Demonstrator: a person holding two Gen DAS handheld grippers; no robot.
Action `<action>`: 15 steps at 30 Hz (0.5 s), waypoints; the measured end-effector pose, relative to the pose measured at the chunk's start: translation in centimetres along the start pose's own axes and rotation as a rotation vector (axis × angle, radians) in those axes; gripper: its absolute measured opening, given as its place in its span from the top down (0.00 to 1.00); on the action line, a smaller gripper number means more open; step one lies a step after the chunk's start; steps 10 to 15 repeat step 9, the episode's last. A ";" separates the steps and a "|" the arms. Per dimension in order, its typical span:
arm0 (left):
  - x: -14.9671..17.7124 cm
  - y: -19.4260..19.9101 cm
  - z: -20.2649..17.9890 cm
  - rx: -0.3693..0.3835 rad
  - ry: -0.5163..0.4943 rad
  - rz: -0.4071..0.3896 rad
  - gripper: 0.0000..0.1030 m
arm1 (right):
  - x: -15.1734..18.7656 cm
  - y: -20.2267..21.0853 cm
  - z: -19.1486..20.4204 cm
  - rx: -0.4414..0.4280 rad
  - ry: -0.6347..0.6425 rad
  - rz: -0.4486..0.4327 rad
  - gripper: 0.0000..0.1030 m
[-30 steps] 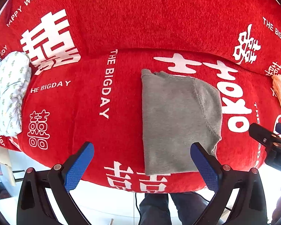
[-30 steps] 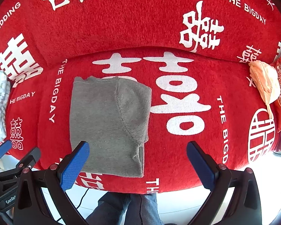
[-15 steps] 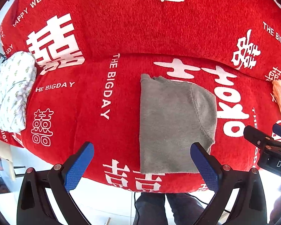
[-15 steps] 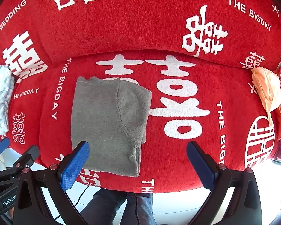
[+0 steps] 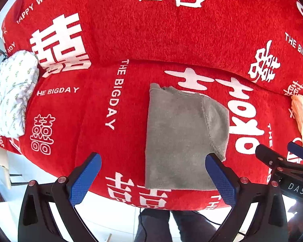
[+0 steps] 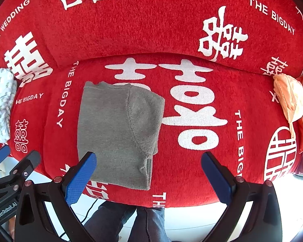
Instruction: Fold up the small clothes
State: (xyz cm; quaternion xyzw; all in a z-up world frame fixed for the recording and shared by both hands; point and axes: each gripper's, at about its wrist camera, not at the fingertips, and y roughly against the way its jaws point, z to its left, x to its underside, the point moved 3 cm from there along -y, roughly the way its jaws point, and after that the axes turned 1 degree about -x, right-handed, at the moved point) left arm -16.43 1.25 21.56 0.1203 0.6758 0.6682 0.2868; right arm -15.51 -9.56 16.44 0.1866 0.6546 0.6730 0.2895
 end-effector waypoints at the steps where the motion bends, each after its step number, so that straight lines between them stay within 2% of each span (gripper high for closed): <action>1: 0.0 0.1 0.0 0.002 0.003 -0.007 0.00 | 0.0 0.0 -0.1 0.000 -0.001 0.001 0.00; 15: -0.1 0.1 -0.1 -0.008 -0.011 -0.005 0.00 | 0.0 -0.3 -0.4 0.000 -0.006 0.011 0.00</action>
